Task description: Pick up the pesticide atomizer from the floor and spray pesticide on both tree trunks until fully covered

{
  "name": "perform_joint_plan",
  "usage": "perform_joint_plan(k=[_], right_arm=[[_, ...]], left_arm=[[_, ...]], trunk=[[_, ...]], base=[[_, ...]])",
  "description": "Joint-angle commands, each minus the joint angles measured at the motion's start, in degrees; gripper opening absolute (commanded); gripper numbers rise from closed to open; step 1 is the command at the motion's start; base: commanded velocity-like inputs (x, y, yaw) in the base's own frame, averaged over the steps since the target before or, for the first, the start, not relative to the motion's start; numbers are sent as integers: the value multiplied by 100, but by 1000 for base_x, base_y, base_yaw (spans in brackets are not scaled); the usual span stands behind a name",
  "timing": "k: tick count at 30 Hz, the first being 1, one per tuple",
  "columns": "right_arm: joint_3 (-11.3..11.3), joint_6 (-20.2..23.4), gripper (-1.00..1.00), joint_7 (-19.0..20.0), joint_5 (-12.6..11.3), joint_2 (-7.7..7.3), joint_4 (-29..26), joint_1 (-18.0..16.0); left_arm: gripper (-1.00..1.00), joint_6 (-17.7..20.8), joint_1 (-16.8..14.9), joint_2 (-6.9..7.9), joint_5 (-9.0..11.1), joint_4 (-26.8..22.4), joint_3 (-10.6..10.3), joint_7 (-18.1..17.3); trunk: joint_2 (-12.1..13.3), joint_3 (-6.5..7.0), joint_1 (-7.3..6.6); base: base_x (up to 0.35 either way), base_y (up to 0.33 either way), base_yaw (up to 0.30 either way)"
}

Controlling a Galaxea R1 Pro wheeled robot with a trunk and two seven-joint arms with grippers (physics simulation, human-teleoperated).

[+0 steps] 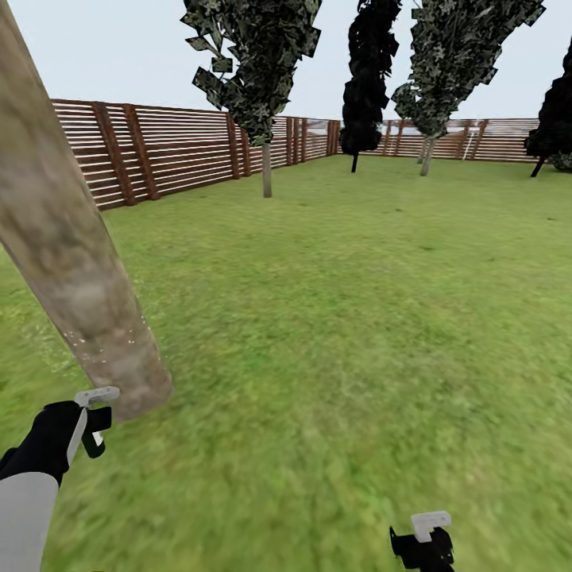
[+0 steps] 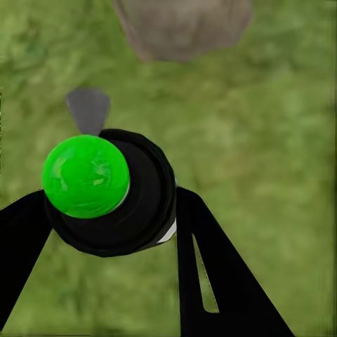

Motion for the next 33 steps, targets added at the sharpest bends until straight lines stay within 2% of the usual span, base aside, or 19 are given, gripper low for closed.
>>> perform_joint_plan(k=[1, 13, 22, 33], right_arm=[[-1, 0, 100, 0, 1, 1, 0, 0], [3, 0, 100, 0, 9, 10, 0, 0], [5, 0, 100, 0, 8, 10, 0, 0], [4, 0, 100, 0, 9, 10, 0, 0]], left_arm=[[-100, 0, 0, 0, -7, 0, 0, -1], [-100, 0, 0, 6, -12, 0, 0, 0], [-100, 0, 0, 0, -9, 0, 0, 1], [-100, 0, 0, 6, -18, 5, 9, -1]], trunk=[[0, 0, 0], [0, 0, 0], [0, 0, 0], [0, 0, 0]], base=[[168, -275, 269], [167, -275, 275], [154, -275, 75], [188, -260, 247]])
